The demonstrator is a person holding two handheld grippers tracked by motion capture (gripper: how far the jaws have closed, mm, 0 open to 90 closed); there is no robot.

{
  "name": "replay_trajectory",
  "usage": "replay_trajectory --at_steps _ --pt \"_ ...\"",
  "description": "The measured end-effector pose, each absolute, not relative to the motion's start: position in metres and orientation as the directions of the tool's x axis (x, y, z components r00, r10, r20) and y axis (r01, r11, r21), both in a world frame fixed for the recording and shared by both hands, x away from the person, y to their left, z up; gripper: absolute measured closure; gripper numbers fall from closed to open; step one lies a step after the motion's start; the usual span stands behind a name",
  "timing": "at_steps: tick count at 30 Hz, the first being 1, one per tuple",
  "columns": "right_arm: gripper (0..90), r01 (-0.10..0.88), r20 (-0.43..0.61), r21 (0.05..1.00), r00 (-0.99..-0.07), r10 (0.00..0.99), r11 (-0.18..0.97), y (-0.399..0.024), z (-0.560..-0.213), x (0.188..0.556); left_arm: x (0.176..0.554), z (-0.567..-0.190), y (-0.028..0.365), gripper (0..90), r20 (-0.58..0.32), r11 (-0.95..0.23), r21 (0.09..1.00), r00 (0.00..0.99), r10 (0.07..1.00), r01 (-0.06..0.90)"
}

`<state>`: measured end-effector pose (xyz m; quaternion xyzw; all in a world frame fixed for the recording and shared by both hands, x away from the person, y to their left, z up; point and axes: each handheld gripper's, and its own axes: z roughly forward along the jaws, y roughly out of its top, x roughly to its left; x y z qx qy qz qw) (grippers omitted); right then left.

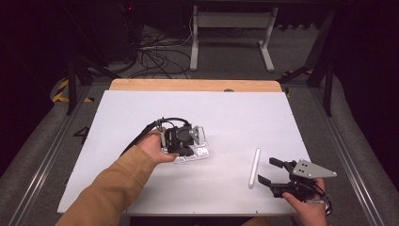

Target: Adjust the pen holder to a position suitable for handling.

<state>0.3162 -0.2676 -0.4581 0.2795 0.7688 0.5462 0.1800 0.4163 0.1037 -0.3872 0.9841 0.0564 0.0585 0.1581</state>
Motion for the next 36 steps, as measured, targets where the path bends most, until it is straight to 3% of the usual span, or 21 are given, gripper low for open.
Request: replay_trajectory --at_steps 29,36 --pt "21.3 0.238 0.031 0.939 -0.779 0.627 0.250 -0.2681 -0.4595 0.3167 0.4153 -0.3931 0.0950 86.4 0.078 -0.944 0.326 0.994 0.083 0.053" --pt "21.1 0.239 0.031 0.938 -0.780 0.626 0.251 -0.2676 -0.4595 0.3167 0.4131 -0.3851 0.0998 79.6 0.075 -0.921 0.383 0.992 0.104 0.067"
